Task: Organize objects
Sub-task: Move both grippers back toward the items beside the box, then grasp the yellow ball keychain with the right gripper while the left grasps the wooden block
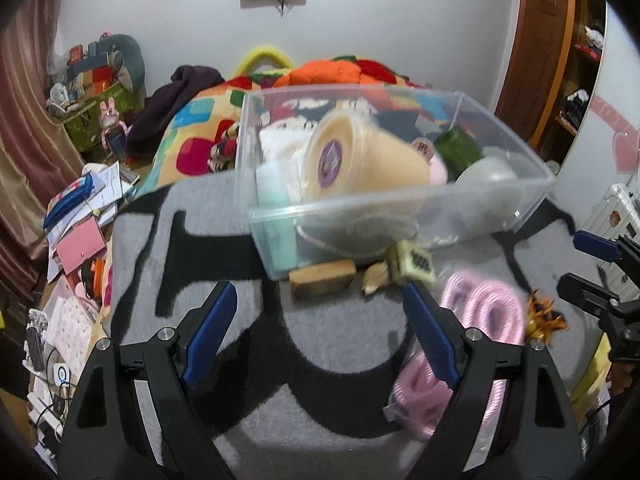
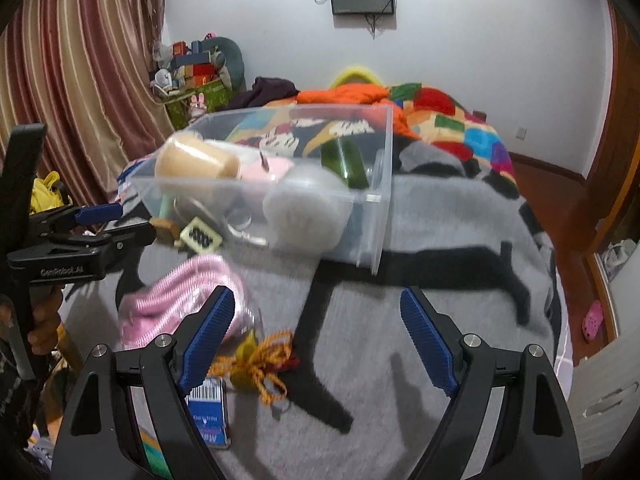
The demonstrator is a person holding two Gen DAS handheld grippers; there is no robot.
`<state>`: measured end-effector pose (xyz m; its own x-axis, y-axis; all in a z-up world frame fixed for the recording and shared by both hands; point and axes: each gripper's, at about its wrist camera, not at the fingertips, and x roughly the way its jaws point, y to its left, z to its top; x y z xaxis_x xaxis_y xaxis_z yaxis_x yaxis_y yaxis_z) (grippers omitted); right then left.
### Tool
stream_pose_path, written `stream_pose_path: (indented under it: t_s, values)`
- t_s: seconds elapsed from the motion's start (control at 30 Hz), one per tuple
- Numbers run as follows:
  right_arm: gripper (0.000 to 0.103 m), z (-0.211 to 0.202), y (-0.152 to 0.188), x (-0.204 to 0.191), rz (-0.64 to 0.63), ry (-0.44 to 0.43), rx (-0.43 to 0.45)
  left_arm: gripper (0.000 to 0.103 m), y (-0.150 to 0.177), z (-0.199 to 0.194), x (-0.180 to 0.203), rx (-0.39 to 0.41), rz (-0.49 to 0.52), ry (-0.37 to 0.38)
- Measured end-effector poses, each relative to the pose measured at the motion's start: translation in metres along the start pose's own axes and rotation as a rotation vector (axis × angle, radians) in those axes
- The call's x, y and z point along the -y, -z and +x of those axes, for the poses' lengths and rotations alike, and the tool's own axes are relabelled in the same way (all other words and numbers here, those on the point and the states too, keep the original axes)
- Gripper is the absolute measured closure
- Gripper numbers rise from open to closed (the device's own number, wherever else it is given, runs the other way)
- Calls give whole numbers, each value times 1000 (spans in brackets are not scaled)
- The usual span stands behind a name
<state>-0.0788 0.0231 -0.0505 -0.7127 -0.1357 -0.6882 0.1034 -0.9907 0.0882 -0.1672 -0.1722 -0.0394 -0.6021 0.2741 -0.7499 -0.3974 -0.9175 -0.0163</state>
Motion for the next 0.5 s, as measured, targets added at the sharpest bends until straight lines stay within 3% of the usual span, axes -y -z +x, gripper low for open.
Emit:
stream_pose_path:
  t_s: [0.23, 0.33, 0.4, 0.5]
  values:
    - [21, 5, 16, -1, 20, -33, -41, 19, 3, 16, -7, -35, -36, -22]
    - [28, 7, 22, -3, 31, -52, -56, 28, 1, 20, -9, -45, -58, -14]
    - [35, 8, 24, -5, 30, -65, -71, 29, 0, 22, -9, -48, -69, -7]
    - [38, 10, 28, -8, 21, -71, -82, 32, -1, 24, -7, -45, -76, -8]
